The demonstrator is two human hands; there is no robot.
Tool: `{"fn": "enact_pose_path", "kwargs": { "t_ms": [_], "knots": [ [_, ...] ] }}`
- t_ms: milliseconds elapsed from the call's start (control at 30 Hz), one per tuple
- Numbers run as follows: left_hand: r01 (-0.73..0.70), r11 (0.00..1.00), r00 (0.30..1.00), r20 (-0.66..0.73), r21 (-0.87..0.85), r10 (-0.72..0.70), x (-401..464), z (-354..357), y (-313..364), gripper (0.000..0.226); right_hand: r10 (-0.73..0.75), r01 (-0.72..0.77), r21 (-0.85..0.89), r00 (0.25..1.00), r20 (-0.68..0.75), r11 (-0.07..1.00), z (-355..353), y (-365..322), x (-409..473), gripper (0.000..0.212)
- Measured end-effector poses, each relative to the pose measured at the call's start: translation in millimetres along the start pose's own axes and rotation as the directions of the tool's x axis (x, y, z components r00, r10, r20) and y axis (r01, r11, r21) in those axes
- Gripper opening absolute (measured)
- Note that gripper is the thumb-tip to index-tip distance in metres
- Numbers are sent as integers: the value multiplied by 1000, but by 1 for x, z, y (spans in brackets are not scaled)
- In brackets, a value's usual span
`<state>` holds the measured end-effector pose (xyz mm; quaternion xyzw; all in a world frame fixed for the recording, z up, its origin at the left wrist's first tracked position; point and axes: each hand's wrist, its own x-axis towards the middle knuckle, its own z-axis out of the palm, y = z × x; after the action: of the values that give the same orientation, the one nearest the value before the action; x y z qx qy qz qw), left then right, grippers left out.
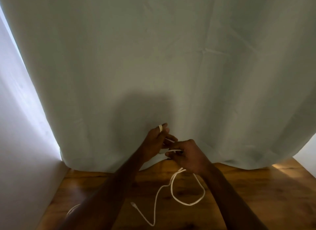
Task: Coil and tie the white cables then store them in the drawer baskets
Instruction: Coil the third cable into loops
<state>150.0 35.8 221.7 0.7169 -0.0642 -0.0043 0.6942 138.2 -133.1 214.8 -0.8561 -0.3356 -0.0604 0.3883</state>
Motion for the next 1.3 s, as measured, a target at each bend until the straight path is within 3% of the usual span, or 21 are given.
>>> {"fn": "enact_pose_path", "kwargs": {
  "t_ms": [100, 200, 300, 400, 467, 533, 600, 667, 733, 867, 1000, 1067, 1300],
  "knots": [
    [-29, 986, 995, 95, 163, 14, -6, -2, -7, 41, 9, -8, 55, 1000, -26, 998, -12, -3, 7, 5],
    [123, 974, 965, 206, 190, -163, -16, -2, -6, 64, 1, 4, 112, 999, -50, 994, -21, -1, 13, 5],
    [387, 918, 852, 415, -88, -319, -21, -7, -3, 80, 57, -39, 143, 991, -124, 989, -19, 8, 15, 13],
    [508, 828, 720, 644, -237, -257, -24, -16, -1, 69, 132, -118, 298, 991, -30, 947, -8, 16, 8, 10],
    [508, 821, 674, 714, -261, -190, -27, -21, -3, 51, 144, -154, 430, 988, 55, 890, 3, 15, 2, 30],
    [460, 840, 696, 705, -290, -138, -31, -20, -5, 41, 202, -221, 553, 975, 96, 803, 13, 12, -2, 45],
    [379, 875, 781, 612, -302, -127, -34, -15, -6, 40, 264, -265, 601, 960, 92, 754, 16, 8, -5, 46],
    [299, 919, 869, 471, -257, -151, -36, -10, -6, 39, 302, -276, 564, 952, 50, 778, 17, 5, -4, 39],
    [260, 937, 912, 379, -235, -157, -38, -8, -10, 37, 316, -268, 501, 949, -12, 823, 19, 2, -2, 37],
    [310, 868, 909, 388, -387, -151, -45, -3, -16, 40, 342, -259, 538, 938, -58, 802, 25, -10, -4, 38],
    [374, 716, 907, 394, -590, -149, -53, -5, -11, 47, 399, -272, 812, 915, 53, 516, 29, -11, -16, 35],
    [365, 685, 913, 385, -630, -132, -55, -6, -7, 51, 417, -292, 838, 905, 85, 462, 30, -11, -24, 30],
    [343, 644, 917, 391, -684, -73, -51, -8, -11, 60, 462, -411, 656, 880, 106, 633, 33, -10, -36, 35]
  ]
}}
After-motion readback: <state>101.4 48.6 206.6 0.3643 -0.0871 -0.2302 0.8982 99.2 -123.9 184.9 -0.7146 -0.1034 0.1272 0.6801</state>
